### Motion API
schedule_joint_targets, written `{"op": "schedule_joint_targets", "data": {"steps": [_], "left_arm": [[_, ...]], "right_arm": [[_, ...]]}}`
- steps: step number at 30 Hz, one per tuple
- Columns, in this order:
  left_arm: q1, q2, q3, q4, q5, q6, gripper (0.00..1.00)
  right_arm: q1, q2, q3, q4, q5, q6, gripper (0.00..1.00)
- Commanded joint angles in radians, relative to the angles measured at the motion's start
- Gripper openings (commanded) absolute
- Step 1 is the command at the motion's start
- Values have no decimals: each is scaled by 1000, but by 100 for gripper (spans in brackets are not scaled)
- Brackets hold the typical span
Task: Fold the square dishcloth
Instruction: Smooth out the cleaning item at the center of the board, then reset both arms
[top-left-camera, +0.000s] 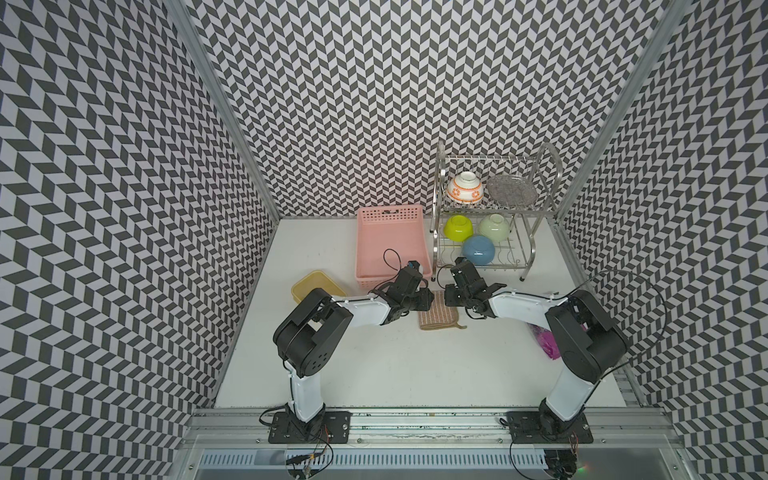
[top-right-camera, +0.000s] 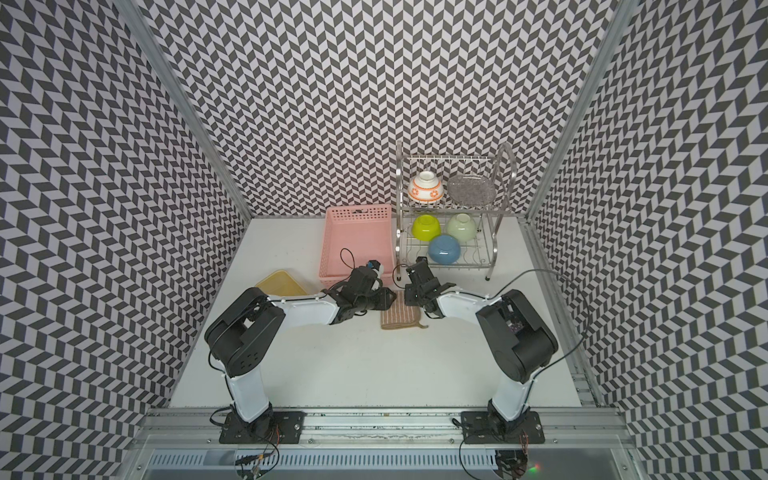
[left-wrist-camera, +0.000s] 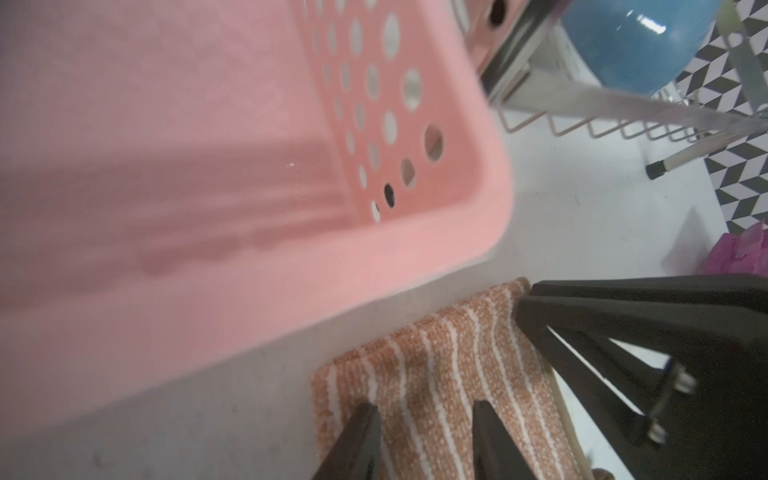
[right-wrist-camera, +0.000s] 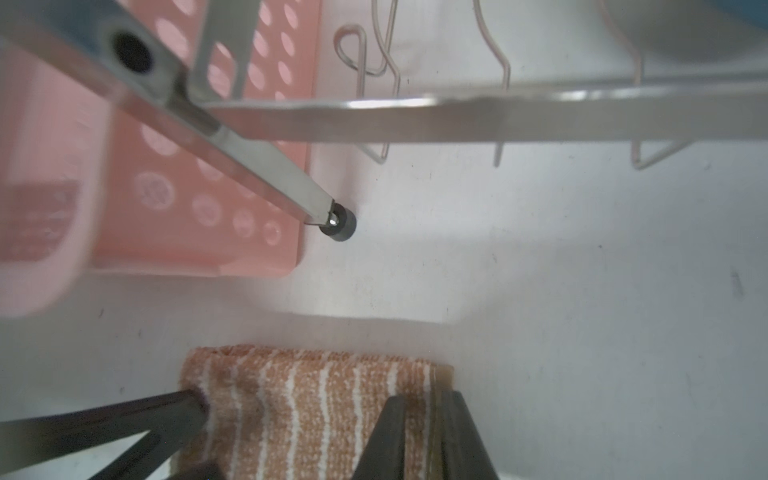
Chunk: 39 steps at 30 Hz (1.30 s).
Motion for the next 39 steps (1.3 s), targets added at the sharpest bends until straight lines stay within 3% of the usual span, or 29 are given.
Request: {"op": "schedule_joint_targets", "data": {"steps": [1, 9, 14, 18, 22, 27, 33, 39], "left_arm": [[-9, -82, 6, -19, 18, 20, 52], [-20, -264, -43, -42, 10, 3, 72], [-15, -460, -128, -87, -144, -13, 87], [-4, -627, -199, -135, -341, -16, 100], [6, -794, -276, -176, -546, -21, 100], [20, -945, -400, -156, -727, -10, 100], [136, -1071, -535, -38, -770, 72, 100], [321, -1081, -630, 100, -761, 123, 100]], "right_arm": [[-5, -78, -7, 8, 30, -10, 19], [-7, -207, -28, -41, 106, -10, 22], [-8, -351, -94, -26, 214, -11, 27], [-10, -466, -149, -8, 319, -1, 40], [-11, -569, -191, 8, 424, -2, 59], [-15, -643, -239, 55, 544, -8, 98], [-43, -679, -283, 113, 591, -40, 100], [-100, -748, -426, 339, 597, -139, 100]]}}
